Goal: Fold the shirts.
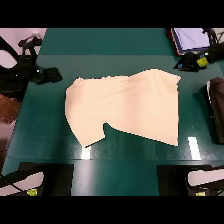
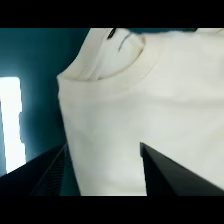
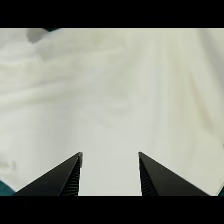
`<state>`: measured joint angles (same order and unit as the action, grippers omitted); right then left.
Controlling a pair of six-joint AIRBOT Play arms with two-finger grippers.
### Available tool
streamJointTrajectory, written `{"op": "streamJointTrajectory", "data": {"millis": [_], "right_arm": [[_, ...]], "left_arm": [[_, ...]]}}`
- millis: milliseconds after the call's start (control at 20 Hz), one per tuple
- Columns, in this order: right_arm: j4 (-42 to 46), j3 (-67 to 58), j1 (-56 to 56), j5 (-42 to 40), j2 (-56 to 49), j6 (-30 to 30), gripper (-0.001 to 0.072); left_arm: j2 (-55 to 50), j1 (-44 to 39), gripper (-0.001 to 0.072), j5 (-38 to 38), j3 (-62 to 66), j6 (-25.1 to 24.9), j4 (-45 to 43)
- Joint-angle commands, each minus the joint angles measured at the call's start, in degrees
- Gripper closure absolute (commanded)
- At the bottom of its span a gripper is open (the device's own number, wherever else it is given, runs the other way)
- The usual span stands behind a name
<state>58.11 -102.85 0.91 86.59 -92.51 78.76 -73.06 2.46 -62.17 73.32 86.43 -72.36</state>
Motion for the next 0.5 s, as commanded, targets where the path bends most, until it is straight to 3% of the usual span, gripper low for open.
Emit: {"op": "streamJointTrajectory", "data": {"millis": [0, 150, 450], "right_arm": [[-7.4, 14.6, 3.1, 0.3, 9.9, -3.7, 0.0301], [-12.7, 25.3, 4.1, -0.4, 16.9, -5.6, 0.0301], [-13.6, 35.2, 1.2, -3.8, 26.2, -6.0, 0.0301]], "left_arm": [[2.2, 5.2, 0.0164, -6.9, -7.6, -3.1, 3.1], [2.3, 6.4, 0.0164, -5.2, -18.3, -6.2, 6.9], [2.2, 6.4, 0.0172, 5.1, -29.6, -8.3, 13.2]]}}
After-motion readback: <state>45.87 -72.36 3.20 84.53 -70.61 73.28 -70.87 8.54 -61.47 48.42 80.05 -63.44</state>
